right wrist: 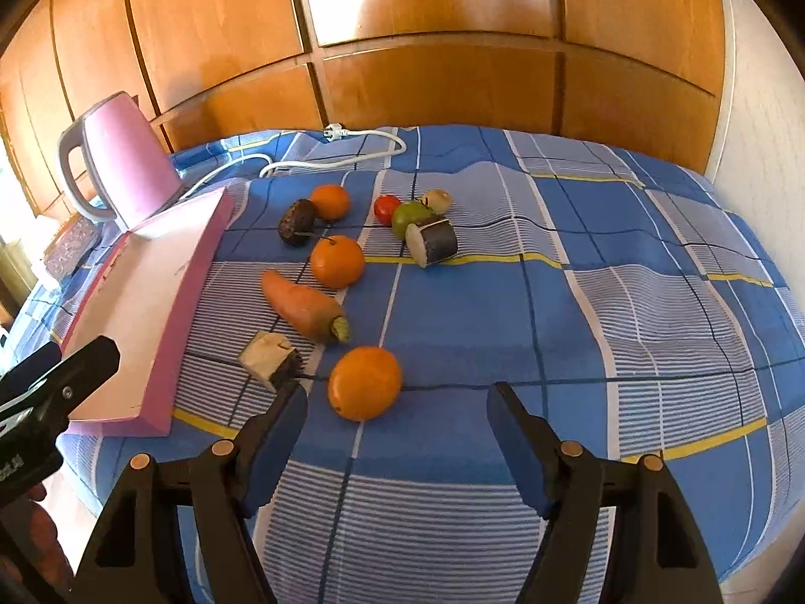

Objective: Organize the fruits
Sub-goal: 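Move the left tool toward the beige chunk while the right tool approaches the orange, then grasp the beige chunk with the left tool while the right tool grasps the orange, then carry both items over the pink-rimmed tray and open both tools to release, then withdraw both tools from the tray and move the right tool toward the carrot, then close the right tool around the carrot and lift it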

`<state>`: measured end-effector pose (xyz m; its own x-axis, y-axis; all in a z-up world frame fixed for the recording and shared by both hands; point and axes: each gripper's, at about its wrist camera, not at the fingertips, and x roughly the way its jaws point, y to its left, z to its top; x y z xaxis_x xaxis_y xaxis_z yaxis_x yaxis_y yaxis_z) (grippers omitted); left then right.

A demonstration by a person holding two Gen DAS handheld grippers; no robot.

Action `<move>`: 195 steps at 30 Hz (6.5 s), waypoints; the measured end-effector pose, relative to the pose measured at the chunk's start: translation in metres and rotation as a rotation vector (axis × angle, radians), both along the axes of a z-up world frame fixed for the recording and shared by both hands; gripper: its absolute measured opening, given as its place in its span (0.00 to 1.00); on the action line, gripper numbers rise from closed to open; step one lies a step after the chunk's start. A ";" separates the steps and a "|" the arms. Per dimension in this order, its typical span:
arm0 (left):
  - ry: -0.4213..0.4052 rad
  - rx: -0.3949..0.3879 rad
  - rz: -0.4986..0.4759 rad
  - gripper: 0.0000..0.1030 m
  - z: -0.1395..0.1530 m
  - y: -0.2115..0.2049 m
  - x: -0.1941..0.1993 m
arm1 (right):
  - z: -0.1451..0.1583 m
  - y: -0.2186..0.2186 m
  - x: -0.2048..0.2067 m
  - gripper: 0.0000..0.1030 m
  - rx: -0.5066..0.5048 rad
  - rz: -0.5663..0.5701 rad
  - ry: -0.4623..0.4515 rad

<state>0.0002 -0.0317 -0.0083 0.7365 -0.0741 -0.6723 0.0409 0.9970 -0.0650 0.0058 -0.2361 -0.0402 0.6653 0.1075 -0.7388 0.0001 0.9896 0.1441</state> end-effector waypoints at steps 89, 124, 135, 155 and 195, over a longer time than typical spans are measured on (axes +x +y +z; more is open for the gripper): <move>0.074 -0.079 0.223 0.32 -0.009 0.098 0.032 | 0.030 0.131 0.040 0.33 0.008 0.448 0.025; 0.074 -0.068 0.254 0.49 -0.009 0.099 0.022 | 0.025 0.123 0.050 0.37 0.081 0.340 0.035; 0.082 -0.062 0.157 0.49 -0.011 0.073 0.023 | 0.012 0.061 0.049 0.37 0.091 0.202 0.060; 0.092 -0.076 0.018 0.49 -0.015 0.038 0.027 | -0.012 0.041 0.094 0.41 0.030 0.310 0.121; 0.097 -0.091 -0.051 0.49 -0.013 0.019 0.019 | -0.020 0.024 -0.006 0.28 -0.103 0.277 0.150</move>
<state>0.0193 -0.0128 -0.0210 0.6619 -0.1740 -0.7291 0.0808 0.9836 -0.1614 0.0003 -0.2122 -0.0601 0.5039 0.1889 -0.8429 -0.2574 0.9643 0.0622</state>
